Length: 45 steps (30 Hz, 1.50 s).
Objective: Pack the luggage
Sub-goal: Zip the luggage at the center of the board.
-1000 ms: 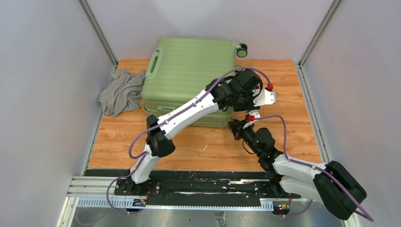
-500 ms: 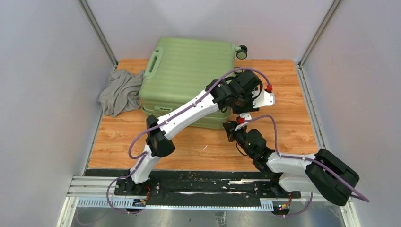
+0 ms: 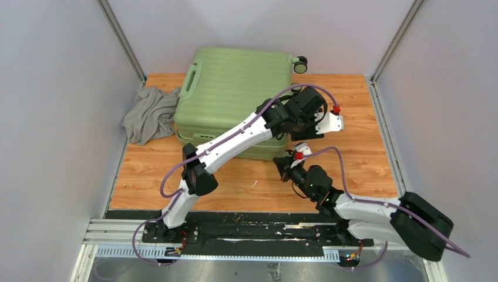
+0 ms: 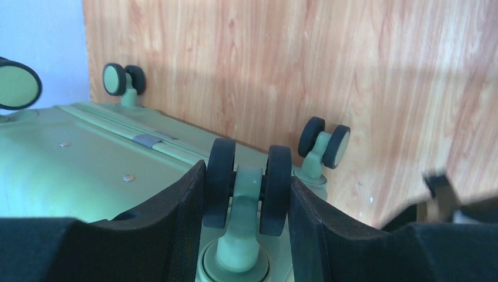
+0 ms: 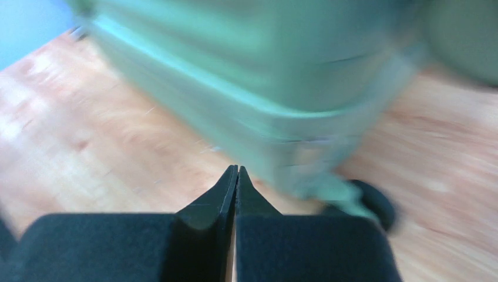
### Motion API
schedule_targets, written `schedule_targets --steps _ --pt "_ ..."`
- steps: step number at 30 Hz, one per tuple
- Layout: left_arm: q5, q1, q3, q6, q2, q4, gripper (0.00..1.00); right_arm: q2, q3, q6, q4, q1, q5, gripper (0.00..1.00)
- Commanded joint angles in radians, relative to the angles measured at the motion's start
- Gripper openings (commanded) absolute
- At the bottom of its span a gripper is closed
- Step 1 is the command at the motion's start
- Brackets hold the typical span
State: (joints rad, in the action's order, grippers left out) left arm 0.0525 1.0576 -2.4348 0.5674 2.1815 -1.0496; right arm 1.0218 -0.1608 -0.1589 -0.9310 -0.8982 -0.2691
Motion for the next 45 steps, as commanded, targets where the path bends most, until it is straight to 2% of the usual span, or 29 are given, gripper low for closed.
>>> schedule_targets --steps 1,2,3,4,5,6,9,14,16,17,20,23,29,32,37,41,45 --pt "-0.046 0.038 -0.133 -0.04 -0.032 0.432 0.0 0.128 -0.033 -0.075 -0.138 -0.074 0.241 0.0" --pt "-0.046 0.04 -0.127 -0.046 -0.038 0.419 0.07 0.138 -0.019 -0.085 -0.163 -0.073 0.222 0.0" --pt "-0.046 0.042 -0.109 -0.052 -0.052 0.413 0.26 0.14 -0.004 -0.093 -0.179 -0.071 0.197 0.0" --pt "-0.046 0.041 -0.084 -0.054 -0.066 0.41 0.53 0.133 0.012 -0.106 -0.185 -0.067 0.175 0.03" --pt "-0.036 0.04 -0.064 -0.056 -0.081 0.399 0.7 0.12 0.022 -0.121 -0.169 -0.06 0.157 0.08" --pt "-0.022 0.039 -0.056 -0.06 -0.087 0.377 0.8 0.104 0.022 -0.128 -0.14 -0.052 0.144 0.13" --pt "0.012 0.023 -0.052 -0.09 -0.112 0.283 0.99 0.033 0.012 -0.151 -0.016 -0.019 0.101 0.25" --pt "0.011 -0.098 0.049 -0.15 -0.248 0.15 1.0 -0.155 0.021 -0.268 0.194 0.123 0.109 0.44" --pt "-0.001 -0.196 0.044 -0.176 -0.286 0.05 1.0 -0.216 -0.003 -0.289 0.281 0.185 0.152 0.55" --pt "-0.033 -0.257 0.049 -0.19 -0.309 -0.001 1.0 -0.243 -0.019 -0.291 0.321 0.207 0.176 0.58" --pt "-0.158 -0.442 0.154 -0.175 -0.422 -0.107 1.0 -0.268 -0.064 -0.291 0.398 0.244 0.213 0.59" --pt "-0.267 -0.607 0.365 -0.141 -0.583 -0.118 1.0 -0.257 -0.093 -0.296 0.425 0.267 0.252 0.59" --pt "-0.371 -0.849 0.671 -0.076 -0.804 -0.116 1.0 -0.243 -0.127 -0.297 0.475 0.29 0.323 0.6" --pt "-0.414 -0.952 0.791 -0.024 -0.867 -0.115 1.0 -0.252 -0.15 -0.285 0.539 0.303 0.341 0.64" --pt "-0.443 -1.042 0.885 0.049 -0.883 -0.107 1.0 -0.276 -0.174 -0.274 0.628 0.336 0.362 0.7" --pt "-0.525 -1.147 0.851 -0.038 -0.811 -0.034 1.0 -0.289 -0.192 -0.284 0.679 0.365 0.39 0.73" --pt "-0.625 -1.178 0.778 -0.207 -0.711 0.048 0.98 -0.296 -0.204 -0.291 0.706 0.371 0.404 0.77"
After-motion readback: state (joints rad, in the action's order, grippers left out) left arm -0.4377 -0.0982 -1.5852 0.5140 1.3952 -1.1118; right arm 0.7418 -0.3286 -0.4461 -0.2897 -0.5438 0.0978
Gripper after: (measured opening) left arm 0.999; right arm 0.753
